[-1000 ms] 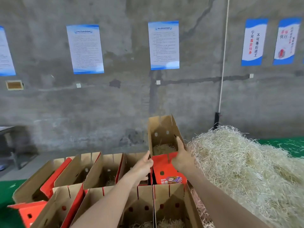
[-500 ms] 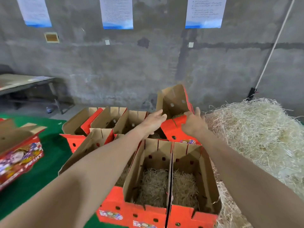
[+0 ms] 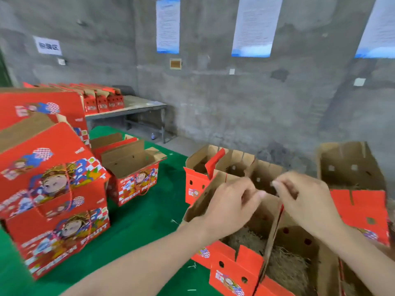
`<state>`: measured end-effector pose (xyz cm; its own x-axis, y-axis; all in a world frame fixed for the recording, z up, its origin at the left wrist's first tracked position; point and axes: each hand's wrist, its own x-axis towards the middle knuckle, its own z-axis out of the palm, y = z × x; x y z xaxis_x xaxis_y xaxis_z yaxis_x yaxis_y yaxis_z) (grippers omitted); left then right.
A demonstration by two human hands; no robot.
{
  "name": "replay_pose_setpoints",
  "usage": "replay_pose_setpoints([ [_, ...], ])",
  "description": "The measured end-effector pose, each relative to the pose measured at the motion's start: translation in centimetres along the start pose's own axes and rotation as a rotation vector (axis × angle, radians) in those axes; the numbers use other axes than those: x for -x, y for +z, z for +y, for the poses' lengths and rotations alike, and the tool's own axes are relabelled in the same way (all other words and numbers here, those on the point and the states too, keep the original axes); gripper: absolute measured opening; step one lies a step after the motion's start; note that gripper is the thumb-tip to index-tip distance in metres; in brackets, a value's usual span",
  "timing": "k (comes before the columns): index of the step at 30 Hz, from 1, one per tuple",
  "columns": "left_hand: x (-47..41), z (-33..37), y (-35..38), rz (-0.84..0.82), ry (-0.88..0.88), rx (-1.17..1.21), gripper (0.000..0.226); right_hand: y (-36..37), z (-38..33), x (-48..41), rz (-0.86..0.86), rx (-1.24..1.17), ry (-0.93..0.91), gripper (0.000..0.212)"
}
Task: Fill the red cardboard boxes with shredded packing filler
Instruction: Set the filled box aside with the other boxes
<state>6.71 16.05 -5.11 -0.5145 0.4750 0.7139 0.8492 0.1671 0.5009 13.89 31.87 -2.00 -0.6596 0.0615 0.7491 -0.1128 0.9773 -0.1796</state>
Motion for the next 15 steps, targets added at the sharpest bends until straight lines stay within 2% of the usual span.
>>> replay_pose_setpoints([
  [2,3.8,-3.6,-4.7,0.006,-0.175,0.038,0.011,3.4,-5.7,0.1,-0.110,-0.097,-0.075,0.009],
  [4,7.5,-7.6,-10.3,0.078,-0.407,0.046,0.019,7.8,-10.6,0.0,-0.215,-0.189,-0.084,0.011],
  [5,9.2,-9.5,-13.6,0.139,-0.477,-0.036,0.024,10.2,-12.8,-0.3,-0.270,-0.238,-0.069,0.012],
  [6,10.5,-11.1,-17.0,0.216,-0.478,-0.184,0.028,12.6,-15.0,-0.7,-0.321,-0.281,-0.051,0.012],
  [9,11.3,-15.6,-27.9,0.453,-0.300,-0.661,0.041,19.0,-21.3,-3.2,-0.434,-0.343,-0.053,0.013],
  [11,9.6,-18.4,-35.4,0.523,-0.288,-0.849,0.058,22.3,-25.4,-5.5,-0.487,-0.371,-0.050,0.009],
  [13,7.4,-20.4,-41.2,0.434,-0.415,-0.897,0.071,24.6,-29.2,-7.9,-0.526,-0.401,-0.043,0.015],
  [15,5.7,-22.7,-44.2,0.190,-0.545,-0.761,0.065,26.2,-32.5,-10.3,-0.546,-0.409,-0.027,0.026],
])
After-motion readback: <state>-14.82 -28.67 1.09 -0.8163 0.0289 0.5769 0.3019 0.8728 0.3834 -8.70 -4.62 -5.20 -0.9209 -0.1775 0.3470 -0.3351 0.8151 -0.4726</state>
